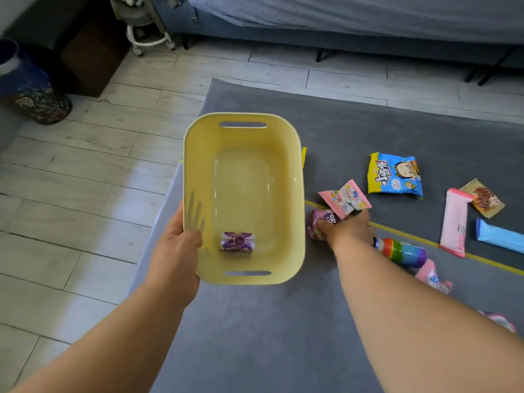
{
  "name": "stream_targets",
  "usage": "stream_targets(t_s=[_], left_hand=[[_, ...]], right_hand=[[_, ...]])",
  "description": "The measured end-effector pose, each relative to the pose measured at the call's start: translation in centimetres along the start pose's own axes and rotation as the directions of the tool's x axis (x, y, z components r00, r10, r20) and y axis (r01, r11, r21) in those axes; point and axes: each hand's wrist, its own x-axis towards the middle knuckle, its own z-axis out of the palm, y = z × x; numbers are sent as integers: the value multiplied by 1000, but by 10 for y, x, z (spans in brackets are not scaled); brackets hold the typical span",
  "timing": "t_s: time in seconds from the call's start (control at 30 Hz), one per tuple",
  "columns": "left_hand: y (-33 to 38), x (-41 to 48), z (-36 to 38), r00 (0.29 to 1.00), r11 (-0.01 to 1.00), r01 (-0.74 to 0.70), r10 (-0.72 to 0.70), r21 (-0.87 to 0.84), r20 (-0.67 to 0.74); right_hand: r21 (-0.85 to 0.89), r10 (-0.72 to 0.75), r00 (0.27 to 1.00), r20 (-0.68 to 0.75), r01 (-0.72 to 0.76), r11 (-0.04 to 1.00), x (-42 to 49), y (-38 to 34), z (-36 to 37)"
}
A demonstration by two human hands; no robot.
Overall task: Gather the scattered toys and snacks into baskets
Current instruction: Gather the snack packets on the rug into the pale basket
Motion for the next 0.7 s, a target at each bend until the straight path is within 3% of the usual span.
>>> stream_targets(t_s=[0.13,0.3,0.4,0.5,0.6,0.7], left_hand=[[-2,7,1,1000,1000,0,-1,5,32],[5,12,-3,999,1000,14,-15,27,33],[13,12,-6,998,999,17,-19,29,53],[18,12,-9,997,998,47,-50,43,65],[23,11,-7,994,996,63,-68,61,88],[28,10,-3,986,997,60,-66,42,153]], right_hand=[[-198,52,994,95,-33,980,-2,0,5],[-61,25,995,100,-19,998,-22,3,-3],[37,-104,995,2,104,994,-44,0,-24],[220,-195,958,-208,240,945,-67,-18,-47],[322,-330,874,-356,447,835,-101,-47,-61],[253,-558,748,-359,653,714,-136,-68,-52]])
